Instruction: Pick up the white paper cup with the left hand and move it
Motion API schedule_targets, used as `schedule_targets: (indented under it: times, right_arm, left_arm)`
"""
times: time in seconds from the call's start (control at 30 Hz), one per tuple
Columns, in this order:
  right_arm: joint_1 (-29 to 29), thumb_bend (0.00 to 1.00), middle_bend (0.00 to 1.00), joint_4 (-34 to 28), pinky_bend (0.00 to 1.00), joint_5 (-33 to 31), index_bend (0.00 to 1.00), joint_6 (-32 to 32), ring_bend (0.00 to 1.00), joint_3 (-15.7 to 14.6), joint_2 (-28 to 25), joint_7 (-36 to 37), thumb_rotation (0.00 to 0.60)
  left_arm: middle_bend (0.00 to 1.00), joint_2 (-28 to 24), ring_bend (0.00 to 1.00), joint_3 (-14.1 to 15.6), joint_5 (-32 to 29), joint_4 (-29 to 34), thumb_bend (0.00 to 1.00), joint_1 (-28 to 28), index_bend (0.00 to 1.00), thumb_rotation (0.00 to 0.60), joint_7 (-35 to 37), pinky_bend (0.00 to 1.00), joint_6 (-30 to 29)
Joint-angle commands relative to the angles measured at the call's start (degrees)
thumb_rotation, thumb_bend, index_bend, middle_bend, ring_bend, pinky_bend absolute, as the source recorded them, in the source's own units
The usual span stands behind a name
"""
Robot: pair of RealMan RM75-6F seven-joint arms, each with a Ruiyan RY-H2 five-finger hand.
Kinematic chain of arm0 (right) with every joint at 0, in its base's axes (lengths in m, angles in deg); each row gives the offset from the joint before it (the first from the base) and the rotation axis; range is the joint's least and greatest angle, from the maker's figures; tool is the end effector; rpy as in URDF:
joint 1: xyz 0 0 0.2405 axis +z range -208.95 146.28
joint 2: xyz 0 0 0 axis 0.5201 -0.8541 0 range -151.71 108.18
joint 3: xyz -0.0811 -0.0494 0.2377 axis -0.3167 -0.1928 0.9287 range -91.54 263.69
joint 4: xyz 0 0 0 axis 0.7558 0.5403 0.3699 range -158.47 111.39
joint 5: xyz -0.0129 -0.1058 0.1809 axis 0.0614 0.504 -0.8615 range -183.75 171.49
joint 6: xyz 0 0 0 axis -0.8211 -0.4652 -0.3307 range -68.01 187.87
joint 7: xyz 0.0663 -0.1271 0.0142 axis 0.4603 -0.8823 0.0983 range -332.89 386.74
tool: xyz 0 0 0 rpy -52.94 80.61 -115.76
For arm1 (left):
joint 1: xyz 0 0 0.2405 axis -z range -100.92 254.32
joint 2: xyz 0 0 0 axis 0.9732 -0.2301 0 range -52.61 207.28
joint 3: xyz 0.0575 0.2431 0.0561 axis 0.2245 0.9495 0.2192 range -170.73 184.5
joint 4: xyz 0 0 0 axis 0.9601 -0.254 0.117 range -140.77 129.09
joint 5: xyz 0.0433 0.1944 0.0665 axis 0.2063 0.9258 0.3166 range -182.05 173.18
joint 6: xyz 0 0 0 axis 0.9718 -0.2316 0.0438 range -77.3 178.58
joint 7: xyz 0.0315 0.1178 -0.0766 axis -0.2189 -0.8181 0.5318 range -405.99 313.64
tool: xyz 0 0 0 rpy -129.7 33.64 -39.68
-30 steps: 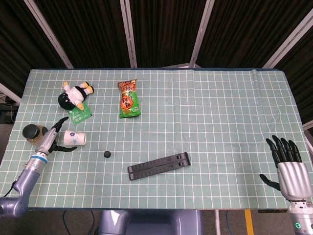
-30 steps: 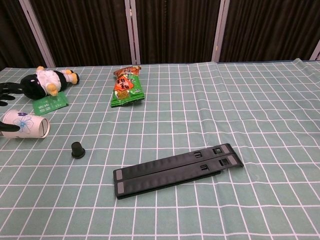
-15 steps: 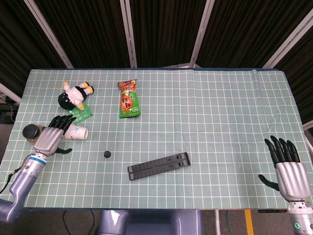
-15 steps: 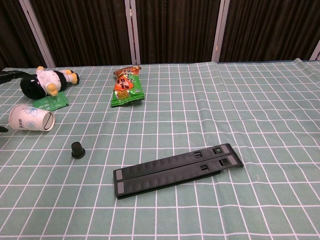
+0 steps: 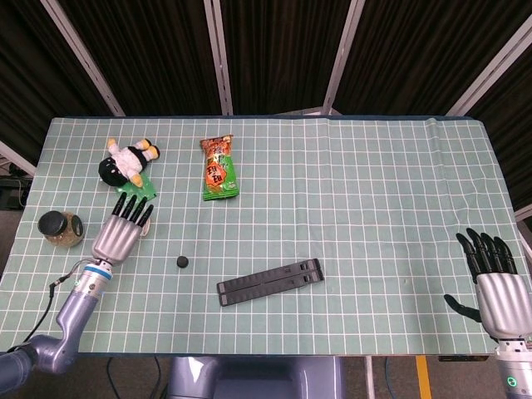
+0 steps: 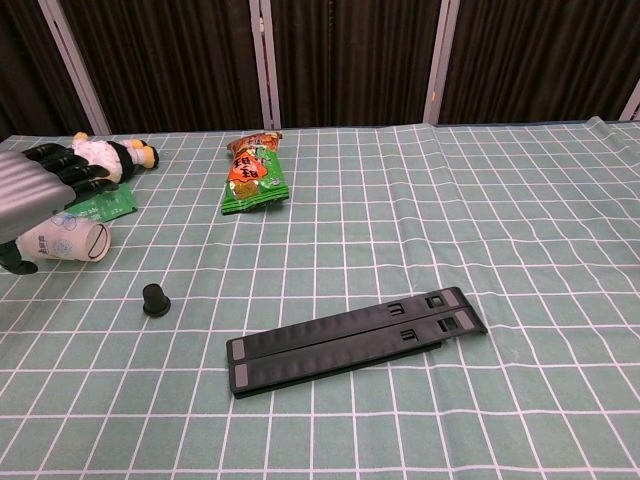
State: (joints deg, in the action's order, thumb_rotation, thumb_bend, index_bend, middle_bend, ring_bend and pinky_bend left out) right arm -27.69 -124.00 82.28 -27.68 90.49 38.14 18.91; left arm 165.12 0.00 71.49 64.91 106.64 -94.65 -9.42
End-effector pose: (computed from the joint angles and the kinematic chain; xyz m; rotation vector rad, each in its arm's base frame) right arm -0.2812 -0.1781 0.1768 1.3991 -0.7893 0.9073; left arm -0.2596 0.3237 0.0156 -1.8572 -0.2423 -0.3473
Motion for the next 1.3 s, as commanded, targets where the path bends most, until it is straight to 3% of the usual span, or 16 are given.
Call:
schedule_targets:
  times: [0.03,0.3,0.43,0.53,0.67,0.83,0.93,1.07,1.3]
  right_arm:
    - [0.0,0.00,0.00,0.1,0.00,0.0,0.00,0.0,0.00,0.0,0.0,0.0,0.600]
    - [0.4,0.00,0.00,0.8,0.00,-0.9,0.00,0.5,0.00,0.3,0.5,0.0,0.600]
    - [0.5,0.00,0.00,1.3,0.00,-1.0,0.00,0.7,0.00,0.4,0.9,-0.5,0.600]
    - [0.7,0.00,0.00,1.3,0.00,-1.1,0.00,1.0,0.00,0.3,1.2,-0.8,0.600]
    - [0.8,0.00,0.00,1.1,0.00,-0.9,0.00,1.0,0.00,0.2,1.4,-1.4,0.600]
    - [0.6,0.00,0.00,1.1,0.00,-0.8,0.00,0.8,0.00,0.2,1.4,-1.3,0.600]
    - [0.6,0.00,0.00,1.1,0.00,-1.0,0.00,0.7,0.00,0.2,1.2,-0.9,0.600]
    - [0.5,0.00,0.00,1.2,0.00,-1.0,0.00,0.5,0.00,0.2,0.9,-0.2,0.600]
    - [0.4,0.00,0.00,0.9,0.00,-0.6,0.00,0.3,0.00,0.1,0.5,0.5,0.600]
  left_arm:
    - [0.00,2.8,0.00,-0.1,-1.2,-3.2,0.00,1.6,0.07,0.600,-2.3,0.00,0.2]
    - [0.00,6.6,0.00,-0.2,-3.3,-11.7,0.00,3.0,0.12,0.600,1.8,0.00,3.0]
    - [0.03,7.6,0.01,0.8,-1.1,-15.1,0.00,3.6,0.16,0.600,6.3,0.01,2.7]
    - [0.07,8.6,0.06,1.6,0.7,-17.6,0.00,4.1,0.19,0.600,9.9,0.10,2.3]
    - [0.19,11.0,0.20,2.9,3.5,-22.3,0.00,4.7,0.31,0.600,12.4,0.26,1.0]
    - [0.27,13.5,0.26,3.5,4.5,-25.9,0.00,5.0,0.39,0.600,13.6,0.34,0.3]
    - [0.35,14.5,0.33,3.5,5.0,-27.5,0.00,4.9,0.49,0.600,14.6,0.40,-0.7]
    - [0.41,14.4,0.38,2.1,4.6,-26.1,0.00,4.6,0.59,0.600,19.5,0.44,-2.5]
    - [0.42,10.8,0.39,-1.3,2.6,-16.1,0.00,3.1,0.61,0.600,29.4,0.45,-5.7]
